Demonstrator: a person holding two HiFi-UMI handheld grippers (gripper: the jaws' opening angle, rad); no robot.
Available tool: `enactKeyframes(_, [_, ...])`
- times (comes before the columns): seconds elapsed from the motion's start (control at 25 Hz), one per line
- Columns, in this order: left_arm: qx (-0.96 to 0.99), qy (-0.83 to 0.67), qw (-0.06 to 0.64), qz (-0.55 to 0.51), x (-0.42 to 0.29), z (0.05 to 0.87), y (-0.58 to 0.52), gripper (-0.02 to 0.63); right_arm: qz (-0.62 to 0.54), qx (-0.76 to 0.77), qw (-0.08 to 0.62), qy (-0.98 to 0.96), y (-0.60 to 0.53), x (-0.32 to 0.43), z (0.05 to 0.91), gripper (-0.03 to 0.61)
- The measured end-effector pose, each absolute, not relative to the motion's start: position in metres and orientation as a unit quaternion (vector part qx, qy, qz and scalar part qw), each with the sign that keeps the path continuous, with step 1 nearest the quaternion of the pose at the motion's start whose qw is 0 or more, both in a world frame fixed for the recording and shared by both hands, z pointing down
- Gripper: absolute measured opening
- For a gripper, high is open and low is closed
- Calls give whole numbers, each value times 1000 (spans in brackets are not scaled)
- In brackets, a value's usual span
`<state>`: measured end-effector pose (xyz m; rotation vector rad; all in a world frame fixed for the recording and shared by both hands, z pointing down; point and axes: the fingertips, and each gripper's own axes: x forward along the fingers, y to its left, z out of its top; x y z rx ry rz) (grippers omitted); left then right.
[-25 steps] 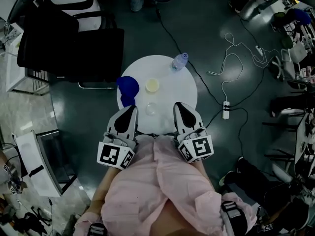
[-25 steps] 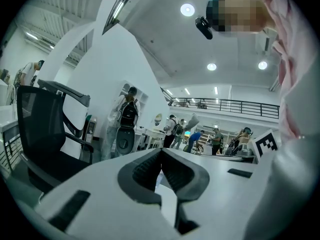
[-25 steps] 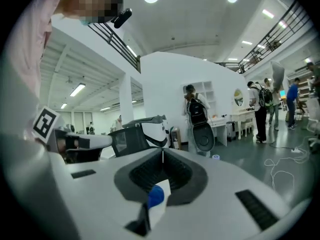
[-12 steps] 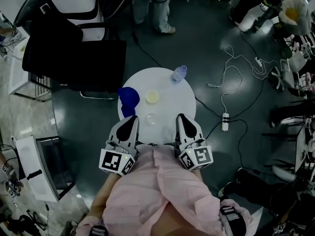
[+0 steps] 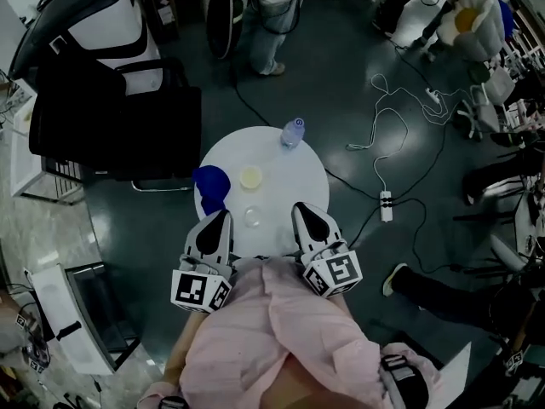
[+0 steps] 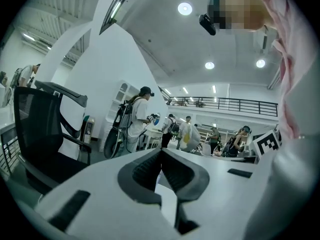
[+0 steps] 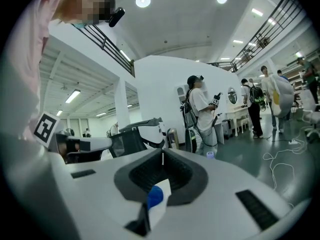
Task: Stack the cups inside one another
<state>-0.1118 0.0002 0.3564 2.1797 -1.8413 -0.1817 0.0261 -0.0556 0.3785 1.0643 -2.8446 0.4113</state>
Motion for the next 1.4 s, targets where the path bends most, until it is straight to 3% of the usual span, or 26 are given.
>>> enactKeyframes(1.4, [797, -581, 145, -80, -91, 356, -13, 18, 119, 391, 65, -910, -47, 44, 379, 34])
